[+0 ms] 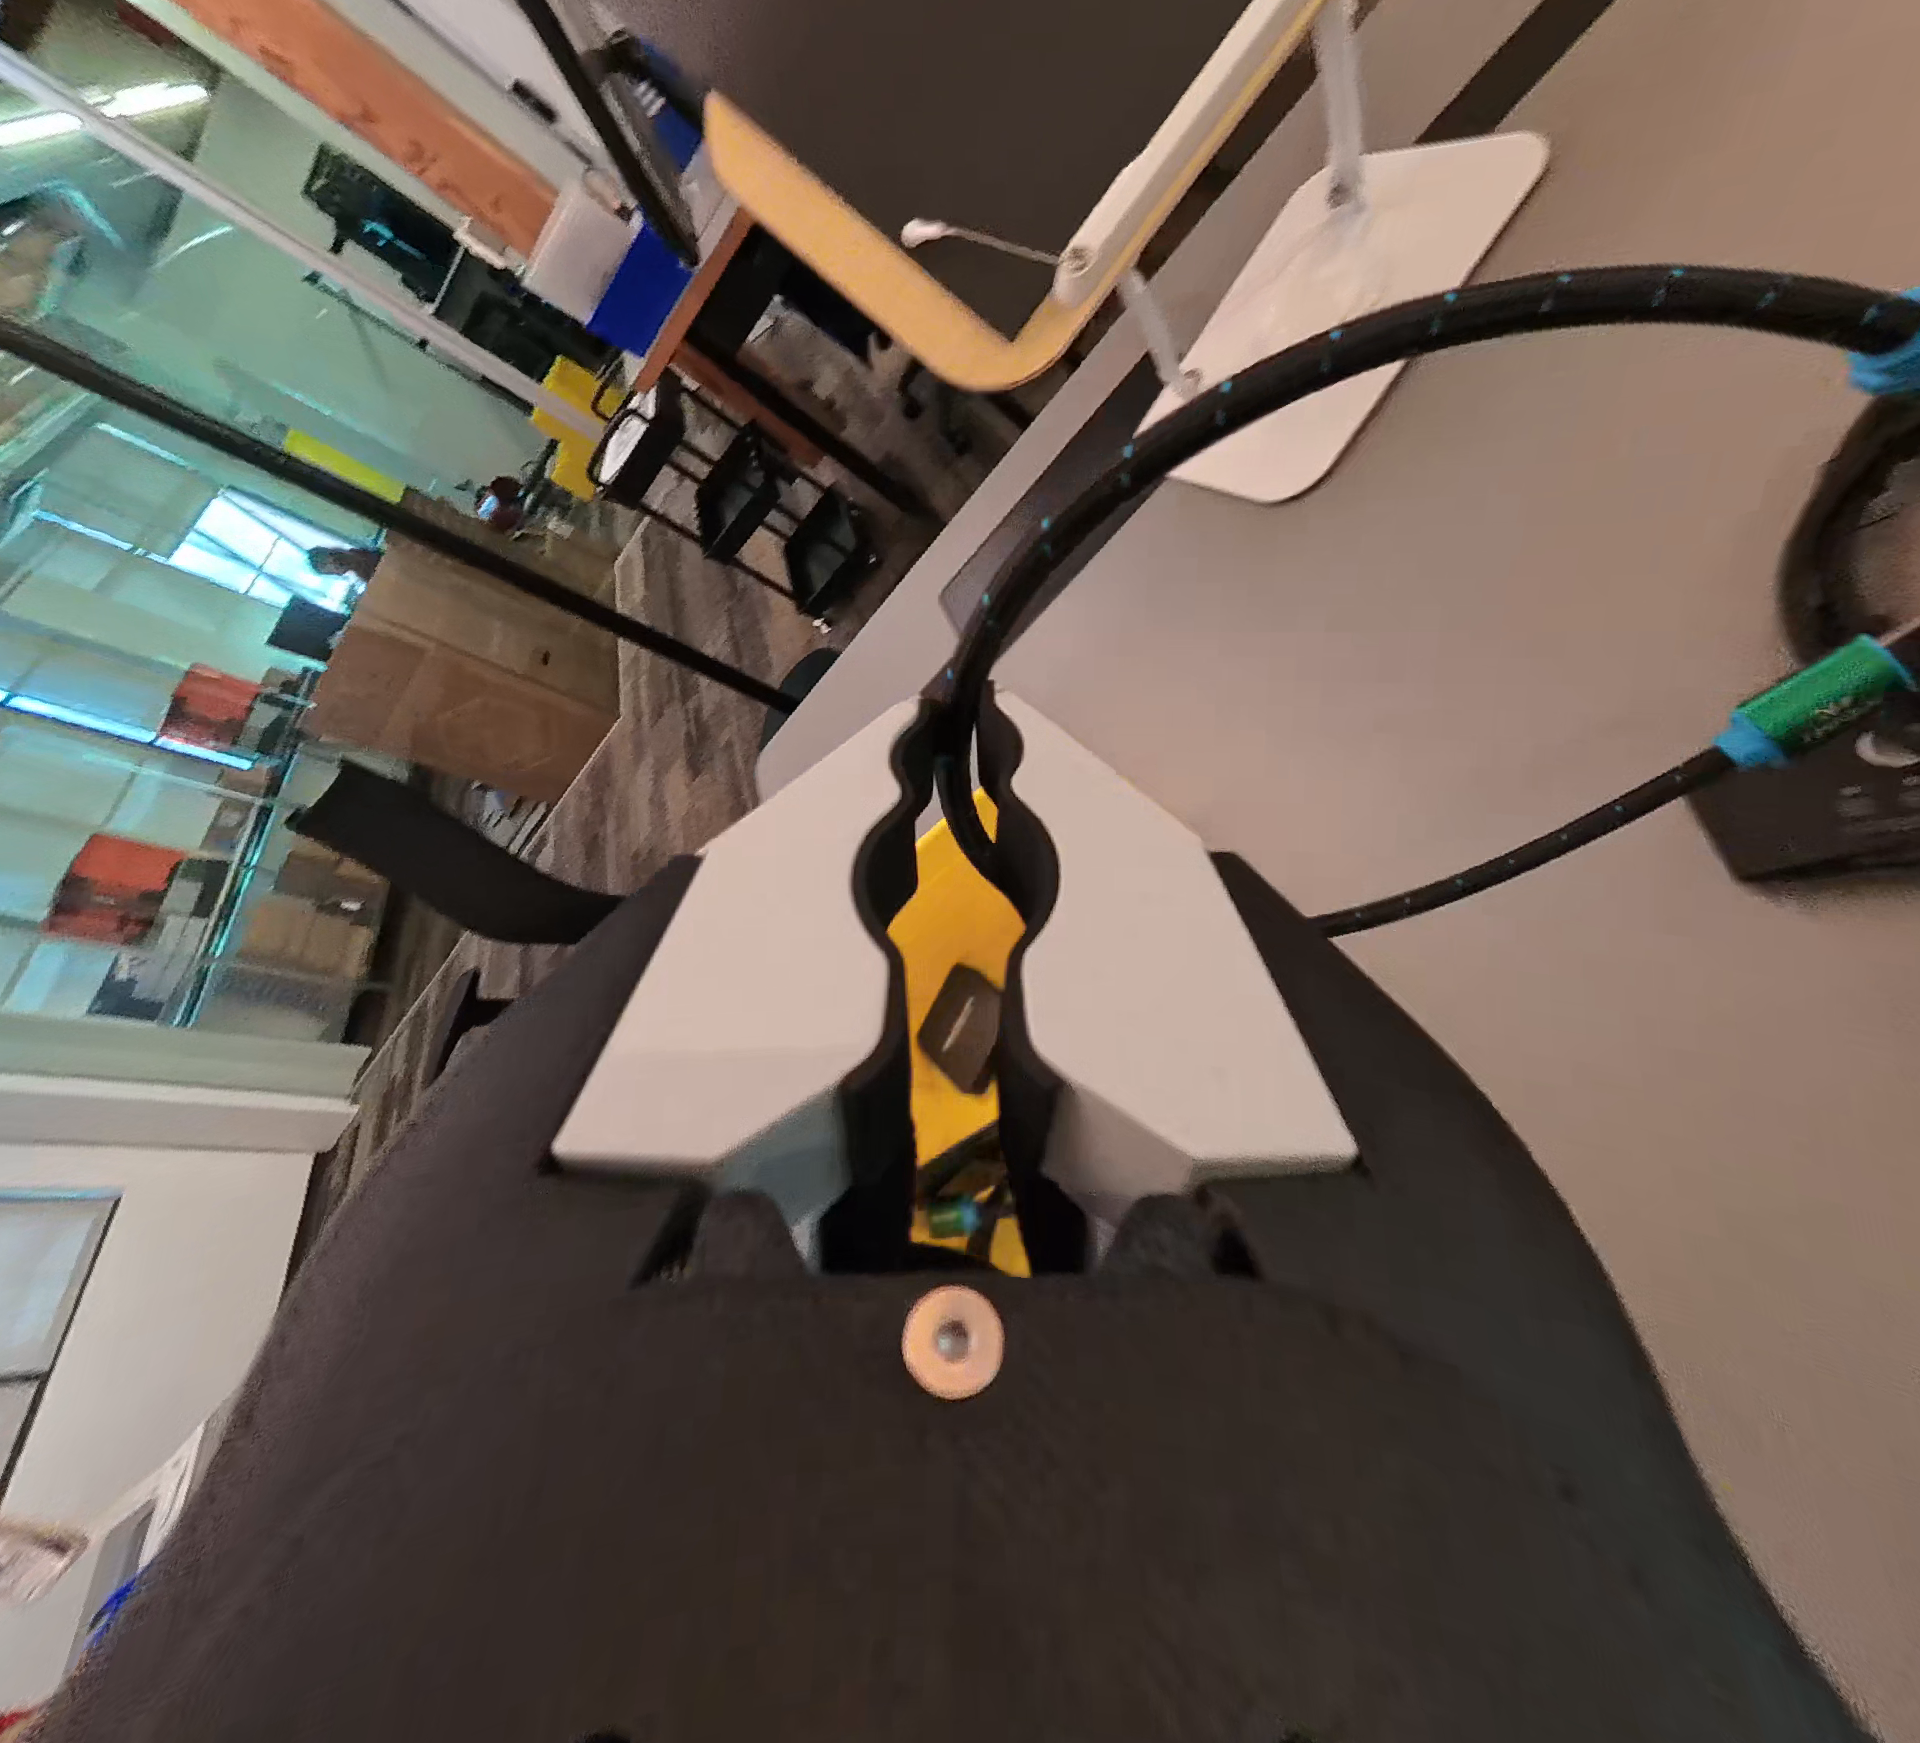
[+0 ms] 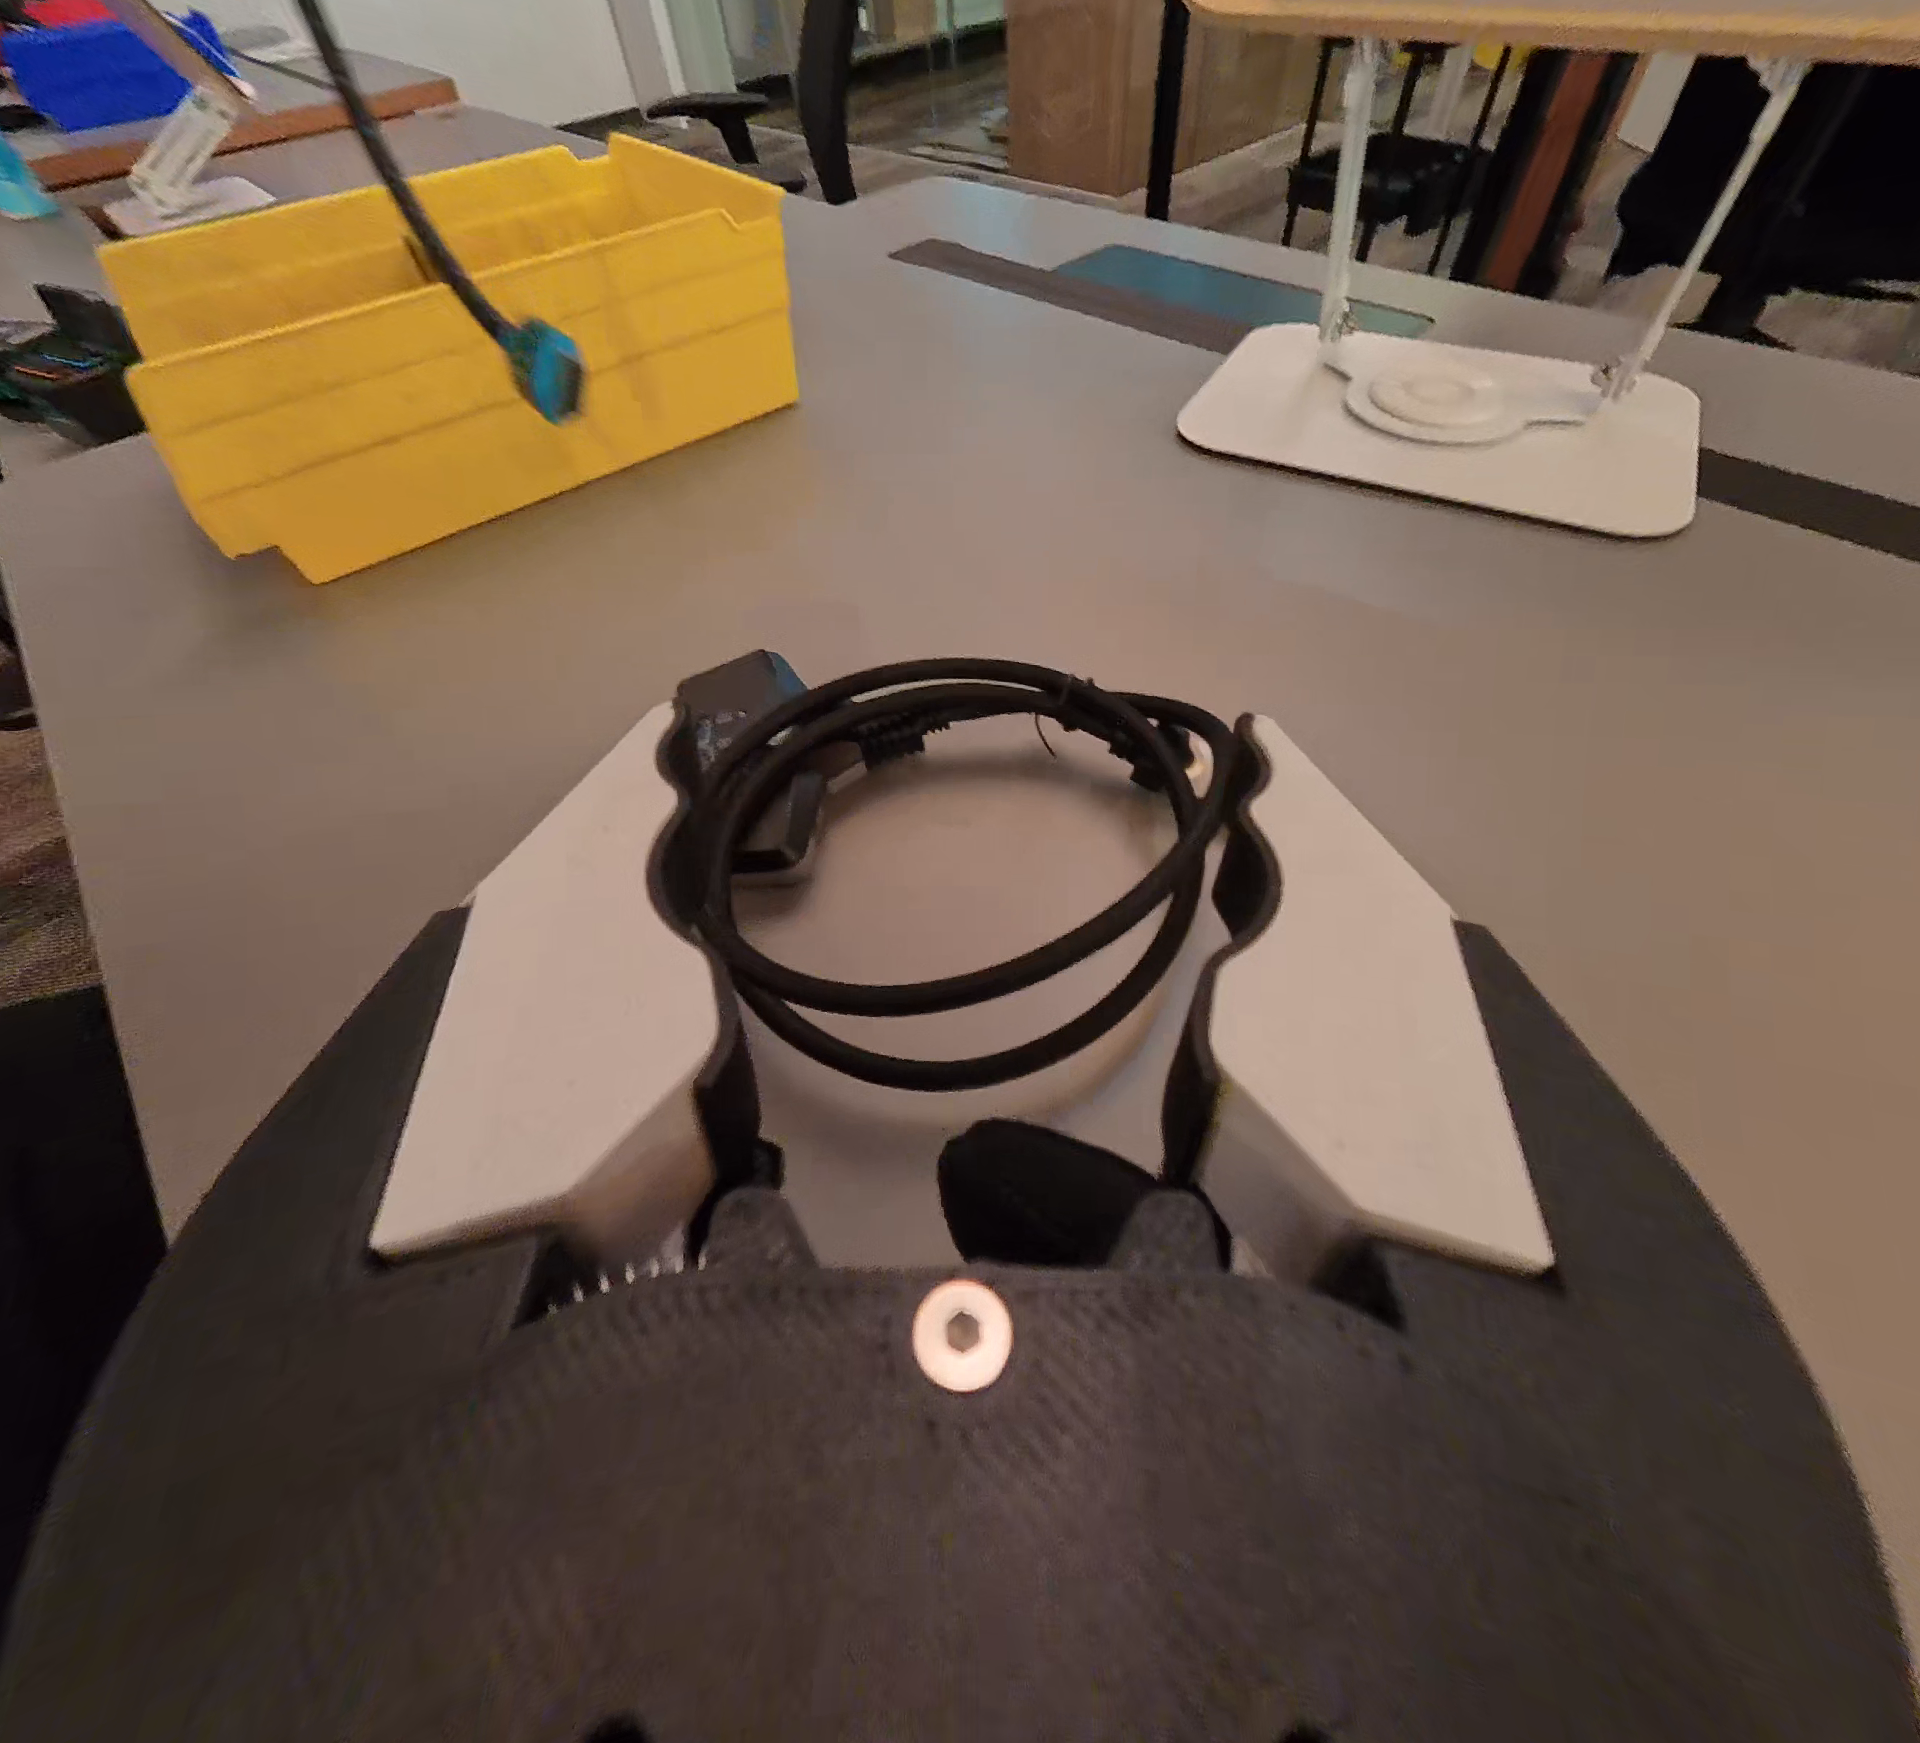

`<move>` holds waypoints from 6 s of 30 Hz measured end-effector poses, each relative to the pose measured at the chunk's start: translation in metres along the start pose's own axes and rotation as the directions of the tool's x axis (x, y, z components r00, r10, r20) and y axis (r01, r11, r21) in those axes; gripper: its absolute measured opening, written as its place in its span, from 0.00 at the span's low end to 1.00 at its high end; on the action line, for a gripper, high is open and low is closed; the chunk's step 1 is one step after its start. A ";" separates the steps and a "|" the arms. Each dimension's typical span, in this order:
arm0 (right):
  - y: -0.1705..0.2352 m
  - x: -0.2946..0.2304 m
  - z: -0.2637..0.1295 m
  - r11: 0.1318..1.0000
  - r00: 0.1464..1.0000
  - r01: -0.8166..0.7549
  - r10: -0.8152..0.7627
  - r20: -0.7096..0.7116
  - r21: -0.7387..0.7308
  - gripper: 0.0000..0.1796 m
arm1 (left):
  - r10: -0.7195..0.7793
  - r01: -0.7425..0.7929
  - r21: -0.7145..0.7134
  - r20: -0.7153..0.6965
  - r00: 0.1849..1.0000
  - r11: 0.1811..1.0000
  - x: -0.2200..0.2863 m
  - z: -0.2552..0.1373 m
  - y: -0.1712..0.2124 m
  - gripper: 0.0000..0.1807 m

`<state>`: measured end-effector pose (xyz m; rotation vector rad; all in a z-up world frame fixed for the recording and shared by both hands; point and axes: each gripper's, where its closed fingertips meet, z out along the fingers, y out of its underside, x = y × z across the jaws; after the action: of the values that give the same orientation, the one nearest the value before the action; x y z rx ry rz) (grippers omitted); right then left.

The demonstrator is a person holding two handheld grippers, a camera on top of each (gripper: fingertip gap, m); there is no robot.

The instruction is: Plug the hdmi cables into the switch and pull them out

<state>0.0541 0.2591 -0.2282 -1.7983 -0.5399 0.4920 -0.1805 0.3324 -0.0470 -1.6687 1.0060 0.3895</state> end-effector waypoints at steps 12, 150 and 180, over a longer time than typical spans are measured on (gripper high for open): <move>-0.038 -0.031 -0.018 0.987 0.986 0.021 -0.047 0.161 0.156 0.32 | 0.045 -0.038 0.053 -0.151 0.988 0.998 0.103 0.042 -0.056 0.02; -0.088 0.006 -0.070 0.937 0.997 -0.029 0.003 0.075 0.347 0.10 | -0.248 0.182 -0.173 -0.764 0.596 0.968 0.352 0.086 -0.077 0.22; -0.064 -0.023 -0.041 0.925 0.933 0.358 -0.353 -0.065 0.127 0.09 | 0.037 -0.080 -0.033 -0.674 0.738 0.996 0.250 -0.023 -0.131 0.32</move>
<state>0.0520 0.2305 -0.1545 -1.5318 -0.7680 0.2338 0.0627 0.2130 -0.1303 -1.8784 1.5934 -0.1856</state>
